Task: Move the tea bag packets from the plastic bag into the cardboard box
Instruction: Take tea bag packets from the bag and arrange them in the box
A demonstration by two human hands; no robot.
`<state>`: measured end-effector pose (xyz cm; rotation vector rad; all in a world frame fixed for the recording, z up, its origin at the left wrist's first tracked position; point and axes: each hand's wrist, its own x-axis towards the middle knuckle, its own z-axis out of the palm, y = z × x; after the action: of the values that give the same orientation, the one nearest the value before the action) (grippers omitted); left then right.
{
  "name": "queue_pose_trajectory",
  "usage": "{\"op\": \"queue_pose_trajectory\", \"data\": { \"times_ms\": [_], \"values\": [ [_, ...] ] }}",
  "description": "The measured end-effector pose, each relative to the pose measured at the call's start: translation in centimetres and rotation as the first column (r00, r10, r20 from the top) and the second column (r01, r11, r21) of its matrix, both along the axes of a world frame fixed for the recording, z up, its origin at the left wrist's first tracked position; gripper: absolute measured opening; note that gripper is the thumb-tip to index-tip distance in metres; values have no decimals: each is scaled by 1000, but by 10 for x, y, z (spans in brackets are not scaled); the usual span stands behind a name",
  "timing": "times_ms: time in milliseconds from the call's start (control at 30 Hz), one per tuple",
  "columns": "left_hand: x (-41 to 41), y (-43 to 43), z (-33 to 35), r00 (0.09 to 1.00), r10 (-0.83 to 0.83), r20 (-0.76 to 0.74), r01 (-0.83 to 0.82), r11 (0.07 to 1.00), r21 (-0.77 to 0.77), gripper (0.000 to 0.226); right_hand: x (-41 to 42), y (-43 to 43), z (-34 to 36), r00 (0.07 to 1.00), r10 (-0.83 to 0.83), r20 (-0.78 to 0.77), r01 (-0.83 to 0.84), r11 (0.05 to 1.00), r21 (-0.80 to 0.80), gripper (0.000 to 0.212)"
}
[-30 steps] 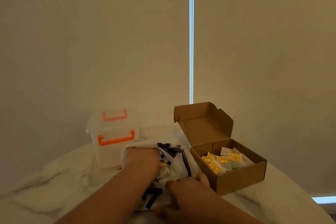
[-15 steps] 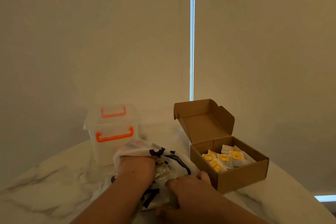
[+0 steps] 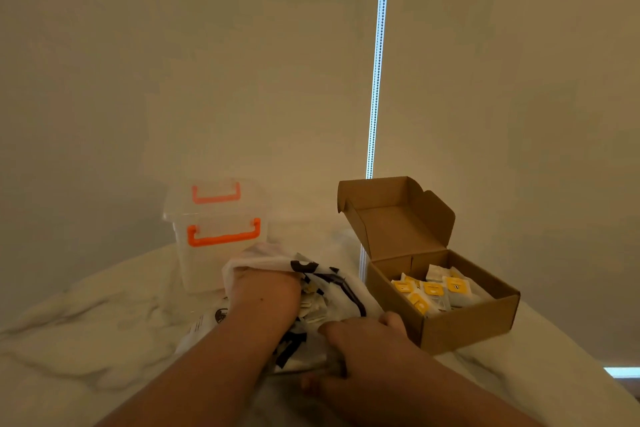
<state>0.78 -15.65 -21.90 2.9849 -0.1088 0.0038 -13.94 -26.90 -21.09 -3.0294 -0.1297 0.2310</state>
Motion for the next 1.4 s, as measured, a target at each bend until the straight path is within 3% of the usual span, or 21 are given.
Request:
{"op": "queue_pose_trajectory", "data": {
  "times_ms": [133, 300, 500, 600, 700, 800, 867, 900, 967, 1067, 1200, 1300, 1400],
  "values": [
    [-4, 0, 2, 997, 6, 74, -7, 1000, 12, 13, -4, 1, 0, 1000, -5, 6, 5, 1000, 25, 62],
    [-7, 3, 0, 998, -41, 52, 39, 998, 41, 18, -10, 1, 4, 1000, -26, 16, 25, 997, 74, 63],
    [-17, 11, -3, 966, -254, 55, 249, 965, 87, 27, -15, 0, 5, 995, -84, 59, 75, 987, 140, 67],
    [-34, 11, 12, 963, -244, 116, 225, 962, 156, 29, -17, -1, 4, 980, -134, 147, 98, 968, 230, 68],
    [-58, 16, 12, 882, -309, 356, 245, 946, 214, 20, -17, -4, 3, 961, -188, 202, 112, 935, 335, 65],
    [-59, 15, 10, 891, -317, 325, 280, 947, 154, 18, -16, -10, 2, 948, -194, 251, 73, 903, 424, 59],
    [-55, 14, 9, 931, -329, 159, 324, 944, 58, 29, -15, -13, 1, 938, -200, 284, 31, 863, 504, 51],
    [-59, 15, 8, 925, -343, 165, 342, 939, 39, 33, -14, -15, 0, 931, -214, 295, 15, 831, 556, 46],
    [-78, 23, 8, 875, -338, 347, 352, 936, 23, 32, -13, -17, -1, 924, -275, 266, 14, 719, 695, 38],
    [-113, 37, 7, 794, -356, 492, 431, 901, -44, 27, -15, -16, -2, 929, -349, 127, 78, 517, 852, 29],
    [-110, 39, -1, 742, -445, 502, 534, 844, -42, 31, -14, -13, -2, 925, -380, 25, 127, 369, 921, 15],
    [-112, 36, -3, 714, -490, 500, 574, 819, -17, 32, -12, -14, -3, 902, -430, 42, 119, 340, 933, 8],
    [-110, 35, -6, 694, -490, 527, 597, 801, -40, 32, -11, -15, -2, 883, -457, 109, 98, 405, 909, 6]
  ]
}}
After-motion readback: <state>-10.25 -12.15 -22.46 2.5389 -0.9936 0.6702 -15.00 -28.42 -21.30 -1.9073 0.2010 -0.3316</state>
